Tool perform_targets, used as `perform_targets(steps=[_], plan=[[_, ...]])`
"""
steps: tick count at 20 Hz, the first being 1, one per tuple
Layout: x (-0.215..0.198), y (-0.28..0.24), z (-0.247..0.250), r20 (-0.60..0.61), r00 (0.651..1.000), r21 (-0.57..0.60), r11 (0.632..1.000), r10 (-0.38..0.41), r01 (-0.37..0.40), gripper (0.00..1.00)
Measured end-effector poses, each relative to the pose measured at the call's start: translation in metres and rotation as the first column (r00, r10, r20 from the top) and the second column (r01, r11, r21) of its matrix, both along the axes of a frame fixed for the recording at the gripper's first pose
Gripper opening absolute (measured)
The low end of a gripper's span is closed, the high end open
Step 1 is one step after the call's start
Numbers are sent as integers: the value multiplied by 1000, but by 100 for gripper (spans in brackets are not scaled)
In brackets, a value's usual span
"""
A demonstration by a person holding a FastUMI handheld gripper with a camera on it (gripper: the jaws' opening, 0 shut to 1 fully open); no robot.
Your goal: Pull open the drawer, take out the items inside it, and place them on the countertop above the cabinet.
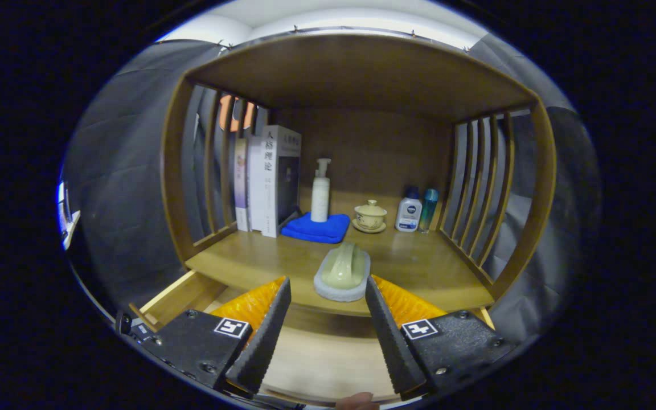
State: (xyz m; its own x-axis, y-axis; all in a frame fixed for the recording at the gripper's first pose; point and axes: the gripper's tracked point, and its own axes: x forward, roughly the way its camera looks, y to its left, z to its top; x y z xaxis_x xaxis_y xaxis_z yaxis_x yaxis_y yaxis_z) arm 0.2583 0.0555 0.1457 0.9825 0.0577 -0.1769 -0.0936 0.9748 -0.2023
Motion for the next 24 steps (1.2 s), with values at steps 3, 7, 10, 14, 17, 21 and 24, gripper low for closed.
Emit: perform_targets(steps=[3, 7, 10, 14, 17, 21, 24], plan=[[-36, 3, -6, 61, 998, 7, 1000, 9, -9, 84], [-75, -6, -32, 89, 996, 40, 999, -25, 21, 93], [-99, -19, -56, 91, 994, 91, 994, -63, 55, 99], [-128, -28, -76, 111, 990, 91, 993, -90, 80, 100], [-139, -28, -97, 116, 987, 91, 991, -108, 98, 100], [-143, -22, -132, 61, 993, 81, 992, -99, 94, 100], [-132, -23, -142, 35, 994, 97, 990, -108, 104, 100]])
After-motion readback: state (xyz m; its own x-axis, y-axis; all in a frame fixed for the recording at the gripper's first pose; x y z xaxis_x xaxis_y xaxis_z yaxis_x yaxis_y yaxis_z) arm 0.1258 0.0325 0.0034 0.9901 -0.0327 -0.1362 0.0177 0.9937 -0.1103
